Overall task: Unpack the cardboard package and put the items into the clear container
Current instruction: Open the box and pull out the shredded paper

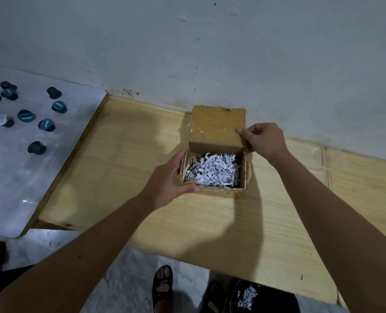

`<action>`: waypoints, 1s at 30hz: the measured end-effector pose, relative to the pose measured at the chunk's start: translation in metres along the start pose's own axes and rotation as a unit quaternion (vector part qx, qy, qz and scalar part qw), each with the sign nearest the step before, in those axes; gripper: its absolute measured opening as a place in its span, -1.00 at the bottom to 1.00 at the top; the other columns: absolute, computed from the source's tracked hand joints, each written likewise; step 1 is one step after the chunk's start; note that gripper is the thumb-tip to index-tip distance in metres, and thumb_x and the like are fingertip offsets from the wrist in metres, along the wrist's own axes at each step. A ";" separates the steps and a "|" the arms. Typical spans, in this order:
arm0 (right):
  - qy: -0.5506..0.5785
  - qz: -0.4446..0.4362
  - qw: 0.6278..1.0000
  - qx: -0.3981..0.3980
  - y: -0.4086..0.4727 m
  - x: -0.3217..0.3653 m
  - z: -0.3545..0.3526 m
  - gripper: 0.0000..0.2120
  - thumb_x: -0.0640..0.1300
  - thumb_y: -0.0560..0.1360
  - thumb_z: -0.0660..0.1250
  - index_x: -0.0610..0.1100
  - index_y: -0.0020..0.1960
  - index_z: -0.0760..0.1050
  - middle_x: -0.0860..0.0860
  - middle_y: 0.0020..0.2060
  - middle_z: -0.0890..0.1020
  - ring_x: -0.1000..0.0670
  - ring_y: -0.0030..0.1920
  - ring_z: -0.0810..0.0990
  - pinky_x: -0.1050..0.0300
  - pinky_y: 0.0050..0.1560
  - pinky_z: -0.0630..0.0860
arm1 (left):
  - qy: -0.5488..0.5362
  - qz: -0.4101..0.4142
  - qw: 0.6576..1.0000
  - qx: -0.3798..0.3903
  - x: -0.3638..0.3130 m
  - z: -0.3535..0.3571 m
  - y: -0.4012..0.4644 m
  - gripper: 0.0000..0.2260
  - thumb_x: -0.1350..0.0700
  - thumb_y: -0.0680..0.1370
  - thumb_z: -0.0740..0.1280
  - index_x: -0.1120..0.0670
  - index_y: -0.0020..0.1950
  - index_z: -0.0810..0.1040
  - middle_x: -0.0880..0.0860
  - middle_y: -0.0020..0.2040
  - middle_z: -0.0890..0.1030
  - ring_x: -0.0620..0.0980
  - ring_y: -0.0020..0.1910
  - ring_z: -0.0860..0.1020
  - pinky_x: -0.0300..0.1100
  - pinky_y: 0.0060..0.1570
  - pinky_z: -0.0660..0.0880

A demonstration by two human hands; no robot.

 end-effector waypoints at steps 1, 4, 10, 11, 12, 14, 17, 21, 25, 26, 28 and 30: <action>-0.020 0.001 1.000 0.003 0.001 0.000 0.001 -0.62 0.16 0.47 0.53 -0.18 -0.21 0.70 -0.12 -0.33 0.74 -0.09 -0.38 0.72 -0.02 -0.07 0.72 | -0.004 -0.005 1.000 0.000 0.001 0.000 0.000 0.06 0.10 0.33 0.70 -0.14 0.67 0.15 -0.31 0.47 0.44 -0.24 0.48 0.45 -0.01 0.52 0.41; -0.021 0.008 1.000 0.010 0.003 -0.004 0.003 -0.62 0.16 0.46 0.54 -0.18 -0.23 0.69 -0.11 -0.35 0.72 -0.04 -0.44 0.69 0.02 -0.14 0.70 | -0.007 -0.013 1.000 0.007 0.003 0.000 0.000 0.06 0.06 0.34 0.70 -0.18 0.67 0.14 -0.42 0.44 0.39 -0.29 0.47 0.43 -0.03 0.54 0.38; 0.034 -0.014 0.999 -0.010 -0.004 -0.008 0.003 -0.58 0.13 0.46 0.55 -0.27 -0.16 0.66 -0.21 -0.28 0.73 -0.14 -0.37 0.69 -0.03 -0.20 0.71 | -0.019 -0.026 0.999 0.010 0.005 0.000 0.000 0.05 0.04 0.34 0.69 -0.24 0.66 0.13 -0.44 0.44 0.35 -0.32 0.49 0.38 -0.04 0.56 0.34; 0.035 -0.014 0.999 -0.010 -0.004 -0.008 0.003 -0.58 0.12 0.46 0.56 -0.27 -0.14 0.66 -0.21 -0.27 0.73 -0.11 -0.36 0.69 -0.06 -0.19 0.72 | -0.020 -0.027 0.999 0.010 0.005 0.000 -0.001 0.05 0.05 0.34 0.69 -0.23 0.66 0.13 -0.44 0.44 0.35 -0.34 0.49 0.38 -0.05 0.56 0.33; 0.039 -0.011 0.999 -0.010 -0.003 -0.009 0.002 -0.59 0.13 0.46 0.56 -0.26 -0.13 0.67 -0.19 -0.26 0.74 -0.09 -0.35 0.70 -0.09 -0.17 0.72 | -0.021 -0.027 0.999 0.010 0.004 0.000 -0.001 0.05 0.06 0.34 0.69 -0.21 0.67 0.14 -0.44 0.44 0.35 -0.36 0.48 0.37 -0.07 0.56 0.33; 0.035 -0.007 0.999 -0.020 -0.004 -0.009 -0.002 -0.57 0.19 0.42 0.57 -0.18 -0.03 0.69 -0.10 -0.24 0.75 -0.06 -0.31 0.74 -0.10 -0.14 0.73 | -0.020 -0.027 0.999 0.010 0.003 0.000 -0.001 0.05 0.06 0.35 0.69 -0.19 0.67 0.14 -0.41 0.46 0.34 -0.38 0.47 0.36 -0.09 0.56 0.33; -0.040 -0.054 0.995 -0.073 -0.015 0.005 -0.020 -0.45 0.27 0.39 0.56 -0.01 0.24 0.60 0.05 -0.10 0.72 0.07 -0.18 0.71 0.14 -0.09 0.63 | -0.024 -0.028 0.999 0.006 0.003 0.000 -0.002 0.05 0.07 0.34 0.69 -0.21 0.66 0.14 -0.39 0.46 0.37 -0.34 0.48 0.38 -0.07 0.55 0.34; -0.038 -0.220 0.971 -0.085 -0.050 0.050 -0.028 -0.60 -0.01 0.45 0.59 0.01 0.23 0.56 0.00 -0.04 0.64 0.02 -0.13 0.63 0.15 -0.10 0.58 | -0.035 -0.033 0.999 0.005 0.003 0.001 -0.002 0.05 0.12 0.34 0.69 -0.16 0.67 0.15 -0.42 0.44 0.37 -0.36 0.47 0.38 -0.13 0.55 0.33; 0.018 -0.222 0.964 0.143 -0.071 0.058 0.023 -0.57 -0.09 0.38 0.65 0.05 0.20 0.63 0.04 -0.03 0.71 0.07 -0.02 0.70 0.05 0.09 0.67 | -0.039 -0.034 0.999 0.007 0.003 0.001 -0.002 0.05 0.15 0.34 0.69 -0.15 0.67 0.16 -0.43 0.43 0.38 -0.42 0.44 0.39 -0.26 0.50 0.34; -0.019 -0.217 0.958 0.188 -0.074 0.054 0.038 -0.50 -0.02 0.36 0.65 0.07 0.26 0.61 0.08 0.05 0.70 0.13 0.05 0.68 0.08 0.15 0.64 | -0.038 -0.034 0.999 0.008 0.003 0.001 -0.002 0.04 0.14 0.34 0.69 -0.16 0.67 0.15 -0.44 0.42 0.37 -0.45 0.42 0.39 -0.29 0.49 0.34; -0.128 -0.234 0.931 0.249 -0.076 0.045 0.063 -0.35 0.09 0.35 0.65 0.09 0.39 0.54 0.13 0.22 0.64 0.14 0.17 0.63 0.16 0.23 0.58 | -0.036 -0.034 0.999 0.010 0.001 0.001 -0.003 0.05 0.11 0.34 0.69 -0.18 0.67 0.14 -0.45 0.42 0.35 -0.48 0.41 0.37 -0.32 0.48 0.32; -0.237 -0.269 0.888 0.287 -0.076 0.037 0.082 -0.20 0.13 0.34 0.63 0.10 0.51 0.42 0.10 0.33 0.57 0.06 0.29 0.56 0.14 0.29 0.53 | -0.032 -0.034 0.999 0.010 0.000 0.000 -0.003 0.04 0.09 0.35 0.68 -0.17 0.67 0.14 -0.47 0.42 0.33 -0.53 0.39 0.35 -0.38 0.44 0.32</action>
Point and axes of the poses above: each hand's wrist, its own y-axis towards the middle knuckle, its own z-axis out of the palm, x = y × z, the point moved 10 cm from there along y, towards the middle knuckle
